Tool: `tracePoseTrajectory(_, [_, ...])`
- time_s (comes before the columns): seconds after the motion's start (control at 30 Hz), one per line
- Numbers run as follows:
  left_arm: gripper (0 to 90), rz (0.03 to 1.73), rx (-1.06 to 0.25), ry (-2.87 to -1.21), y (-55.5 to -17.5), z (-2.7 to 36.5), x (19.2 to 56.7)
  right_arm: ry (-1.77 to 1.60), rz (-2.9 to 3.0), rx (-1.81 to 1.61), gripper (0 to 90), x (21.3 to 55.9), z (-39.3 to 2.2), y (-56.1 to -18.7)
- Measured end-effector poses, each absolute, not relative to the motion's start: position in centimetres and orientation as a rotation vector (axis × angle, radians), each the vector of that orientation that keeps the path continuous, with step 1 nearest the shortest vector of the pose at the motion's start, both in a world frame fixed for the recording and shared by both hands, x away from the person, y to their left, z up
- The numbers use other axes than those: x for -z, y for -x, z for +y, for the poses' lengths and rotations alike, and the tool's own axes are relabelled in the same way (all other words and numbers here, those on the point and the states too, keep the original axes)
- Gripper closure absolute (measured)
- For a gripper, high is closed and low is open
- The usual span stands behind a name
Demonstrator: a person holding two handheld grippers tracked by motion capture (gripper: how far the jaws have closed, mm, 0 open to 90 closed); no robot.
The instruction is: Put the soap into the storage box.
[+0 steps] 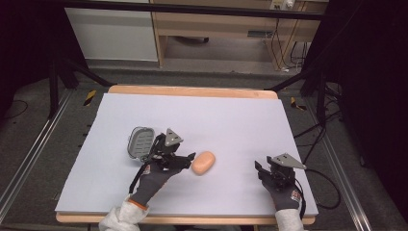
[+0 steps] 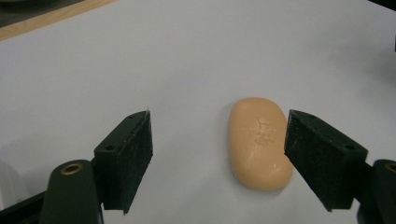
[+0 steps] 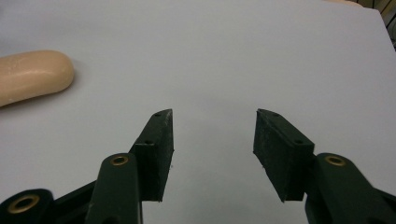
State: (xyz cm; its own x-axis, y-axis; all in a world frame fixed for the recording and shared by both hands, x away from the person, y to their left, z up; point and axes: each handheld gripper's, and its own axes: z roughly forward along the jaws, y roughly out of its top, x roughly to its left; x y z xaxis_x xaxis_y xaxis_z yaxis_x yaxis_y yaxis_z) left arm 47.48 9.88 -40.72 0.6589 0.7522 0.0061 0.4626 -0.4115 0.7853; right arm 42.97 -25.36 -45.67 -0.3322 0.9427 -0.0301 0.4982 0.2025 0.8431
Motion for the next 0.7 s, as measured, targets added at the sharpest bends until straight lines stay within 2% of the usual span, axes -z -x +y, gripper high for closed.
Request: tracePoseTrajectory(0.7, [21.1,0.921,-0.409,-2.186,-48.3,6.0,43.1,-1.330,1.936,-1.009,49.4,45.7,-25.2,-43.0])
